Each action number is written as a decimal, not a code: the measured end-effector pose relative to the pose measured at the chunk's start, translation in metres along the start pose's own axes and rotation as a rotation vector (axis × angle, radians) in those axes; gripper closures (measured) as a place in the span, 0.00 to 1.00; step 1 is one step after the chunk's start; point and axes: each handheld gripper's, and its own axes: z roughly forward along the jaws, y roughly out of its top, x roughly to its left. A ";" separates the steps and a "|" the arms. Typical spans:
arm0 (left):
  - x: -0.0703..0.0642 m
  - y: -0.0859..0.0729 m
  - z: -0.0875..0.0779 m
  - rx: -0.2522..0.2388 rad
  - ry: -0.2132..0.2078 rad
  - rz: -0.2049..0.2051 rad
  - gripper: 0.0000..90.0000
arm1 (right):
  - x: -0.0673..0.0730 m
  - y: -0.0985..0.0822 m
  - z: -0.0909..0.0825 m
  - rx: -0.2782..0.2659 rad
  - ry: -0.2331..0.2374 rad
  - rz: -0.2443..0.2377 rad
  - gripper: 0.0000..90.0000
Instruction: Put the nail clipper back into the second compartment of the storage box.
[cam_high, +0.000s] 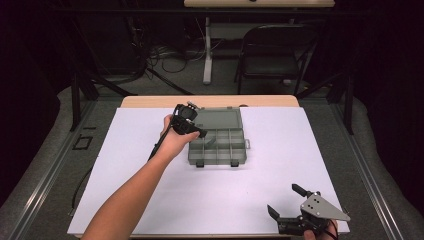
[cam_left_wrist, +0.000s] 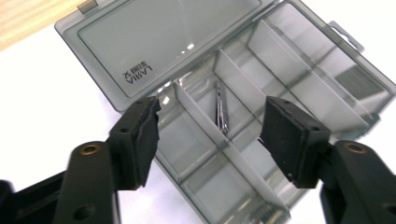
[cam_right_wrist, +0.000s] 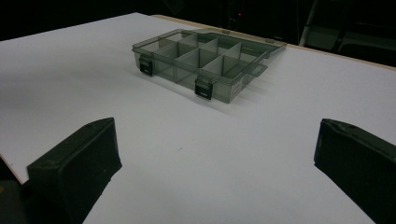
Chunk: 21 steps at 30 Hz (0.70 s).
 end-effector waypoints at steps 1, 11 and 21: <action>0.001 -0.003 -0.003 -0.009 0.001 0.009 0.37 | 0.000 0.000 0.000 0.001 0.001 0.001 0.00; 0.009 -0.026 -0.033 -0.107 -0.041 0.057 0.18 | 0.001 0.000 0.001 -0.001 -0.001 0.000 0.00; 0.003 -0.052 -0.069 -0.239 -0.113 0.053 0.18 | 0.001 0.000 0.002 0.001 -0.006 0.002 0.00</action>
